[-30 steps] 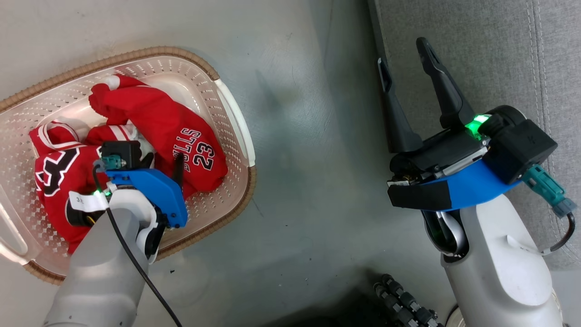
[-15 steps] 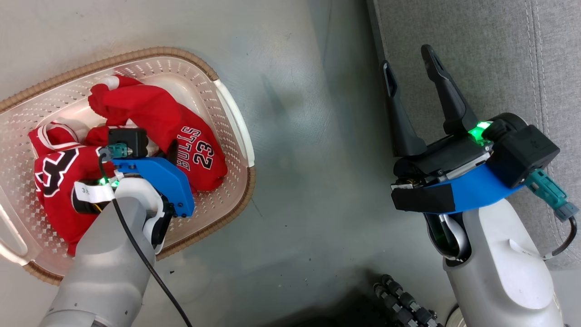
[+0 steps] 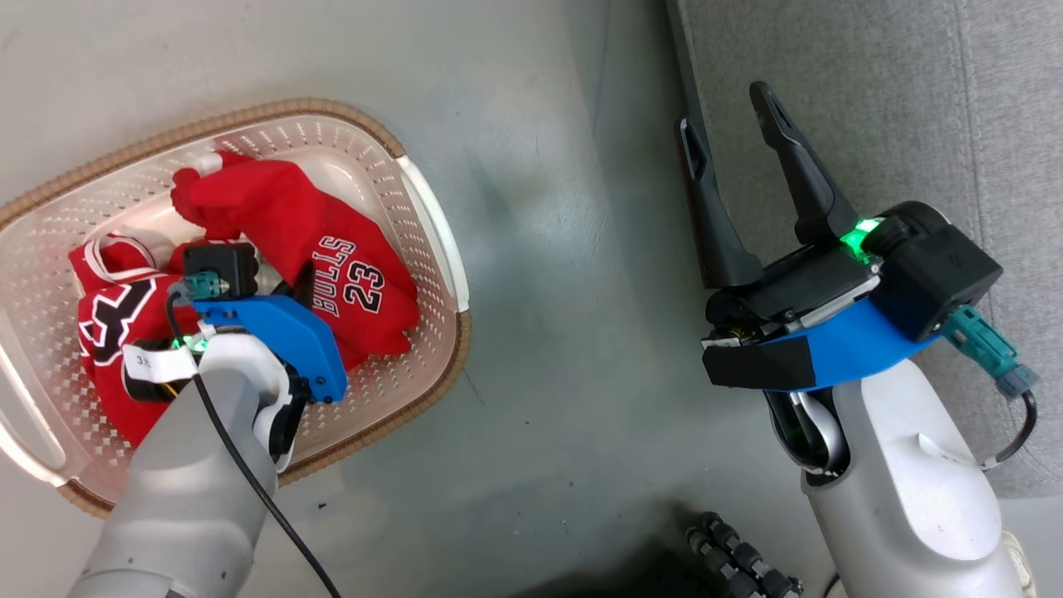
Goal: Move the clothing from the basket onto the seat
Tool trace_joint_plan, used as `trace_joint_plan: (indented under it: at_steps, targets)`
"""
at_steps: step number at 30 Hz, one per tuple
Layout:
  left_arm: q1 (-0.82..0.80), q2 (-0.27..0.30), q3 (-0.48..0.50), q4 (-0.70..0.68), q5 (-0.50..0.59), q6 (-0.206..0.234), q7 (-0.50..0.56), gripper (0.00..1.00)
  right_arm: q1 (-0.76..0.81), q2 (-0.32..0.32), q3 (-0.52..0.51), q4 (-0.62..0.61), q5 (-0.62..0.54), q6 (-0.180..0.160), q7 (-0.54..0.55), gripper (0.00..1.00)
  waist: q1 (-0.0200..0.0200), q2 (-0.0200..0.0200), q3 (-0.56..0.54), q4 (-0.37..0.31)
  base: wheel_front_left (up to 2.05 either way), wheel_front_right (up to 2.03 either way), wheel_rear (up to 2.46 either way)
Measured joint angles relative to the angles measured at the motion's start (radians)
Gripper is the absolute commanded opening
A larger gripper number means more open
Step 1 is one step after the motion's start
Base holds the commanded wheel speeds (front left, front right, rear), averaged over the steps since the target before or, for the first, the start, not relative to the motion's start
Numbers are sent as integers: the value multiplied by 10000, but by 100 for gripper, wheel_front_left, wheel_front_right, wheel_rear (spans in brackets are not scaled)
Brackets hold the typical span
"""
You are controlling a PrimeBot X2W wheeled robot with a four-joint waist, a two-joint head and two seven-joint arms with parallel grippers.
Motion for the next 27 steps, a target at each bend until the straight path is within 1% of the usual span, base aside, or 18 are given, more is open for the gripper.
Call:
trace_joint_plan:
  at_steps: [6, 12, 19, 23, 27]
  targets:
    - [485, -84, -224, 209, -245, 0, -249, 0, -7, 0, -36, 364, 27, -2, -4, 100, -1, 0, -661, 79, 0, 0, 0]
    - [1091, -293, -652, 140, -349, 0, -552, 0, 144, 4, -31, 997, -44, -2, -10, 100, -1, 0, -1786, 205, 0, 0, 0]
    - [1867, -543, -1672, -430, -280, 0, -857, 0, 996, 6, -207, 1981, -253, -2, 61, 100, -2, 0, -3540, 484, 0, 0, 0]
    - [1997, -512, -2508, -857, -157, 0, -899, 0, 1414, 8, -165, 2230, -339, -2, 249, 100, -3, 0, -4617, 710, 0, 0, 0]
    - [2061, -453, -2940, -1304, -272, 0, -988, 0, 1808, 12, -69, 2311, -345, -2, 472, 100, -4, 0, -5649, 951, 0, 0, 0]
